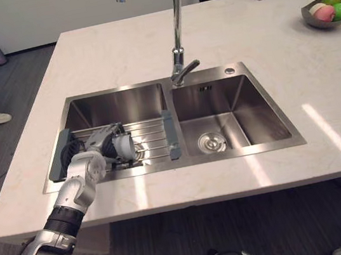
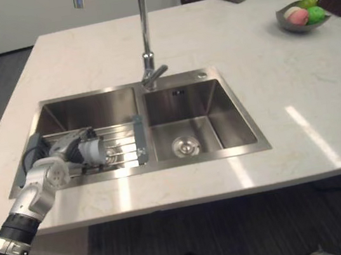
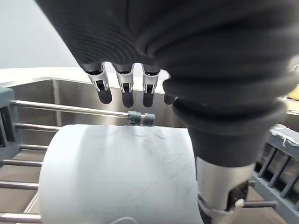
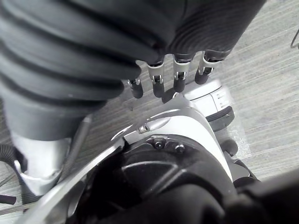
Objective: Walk over to the sink, pick up the cup, carry it to the dishwasher, place the cup inside the dishwasher, then close the dishwasher door
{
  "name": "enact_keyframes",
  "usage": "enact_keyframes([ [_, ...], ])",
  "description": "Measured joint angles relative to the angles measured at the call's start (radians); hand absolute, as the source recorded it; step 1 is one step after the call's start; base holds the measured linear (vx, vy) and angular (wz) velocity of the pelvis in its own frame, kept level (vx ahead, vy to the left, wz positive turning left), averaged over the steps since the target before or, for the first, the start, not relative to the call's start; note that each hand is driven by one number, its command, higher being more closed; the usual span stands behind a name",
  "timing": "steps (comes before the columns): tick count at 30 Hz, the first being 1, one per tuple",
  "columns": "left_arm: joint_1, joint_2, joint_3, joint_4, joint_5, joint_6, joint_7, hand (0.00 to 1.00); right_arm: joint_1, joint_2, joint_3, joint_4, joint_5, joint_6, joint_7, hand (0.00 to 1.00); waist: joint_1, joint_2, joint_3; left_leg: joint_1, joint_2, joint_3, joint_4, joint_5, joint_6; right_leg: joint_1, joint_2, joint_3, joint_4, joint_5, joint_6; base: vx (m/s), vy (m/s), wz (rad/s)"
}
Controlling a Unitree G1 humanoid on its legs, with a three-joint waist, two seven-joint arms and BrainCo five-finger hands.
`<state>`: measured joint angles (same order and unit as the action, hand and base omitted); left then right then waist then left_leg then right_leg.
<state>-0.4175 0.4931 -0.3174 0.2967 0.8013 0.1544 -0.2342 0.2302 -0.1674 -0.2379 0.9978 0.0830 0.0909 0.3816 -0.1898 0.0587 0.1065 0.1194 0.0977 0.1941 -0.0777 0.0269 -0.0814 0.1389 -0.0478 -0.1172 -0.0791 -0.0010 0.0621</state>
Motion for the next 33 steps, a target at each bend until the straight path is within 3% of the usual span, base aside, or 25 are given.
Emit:
enact_keyframes([
  [21, -0.012, 0.0, -0.002, 0.161, 0.065, 0.042, -0.019, 0.0, 0.003, 0.002, -0.02, 0.001, -0.003, -0.016, 0.008, 0.0, -0.015, 0.009, -0.005, 0.003, 0.0, 0.028, 0.0, -0.005, 0.001, -0.011, 0.001, 0.024, 0.004, 0.001, 0.0, -0.01, -0.005, -0.03],
  [33, -0.01, -0.003, 0.0, 0.286, 0.107, 0.028, 0.056, 0.0, 0.009, 0.002, -0.06, 0.004, -0.011, -0.024, 0.011, 0.0, -0.017, 0.028, -0.017, 0.009, 0.003, 0.039, 0.0, -0.007, 0.0, -0.013, 0.003, 0.034, 0.007, 0.001, 0.0, 0.0, -0.005, -0.02],
])
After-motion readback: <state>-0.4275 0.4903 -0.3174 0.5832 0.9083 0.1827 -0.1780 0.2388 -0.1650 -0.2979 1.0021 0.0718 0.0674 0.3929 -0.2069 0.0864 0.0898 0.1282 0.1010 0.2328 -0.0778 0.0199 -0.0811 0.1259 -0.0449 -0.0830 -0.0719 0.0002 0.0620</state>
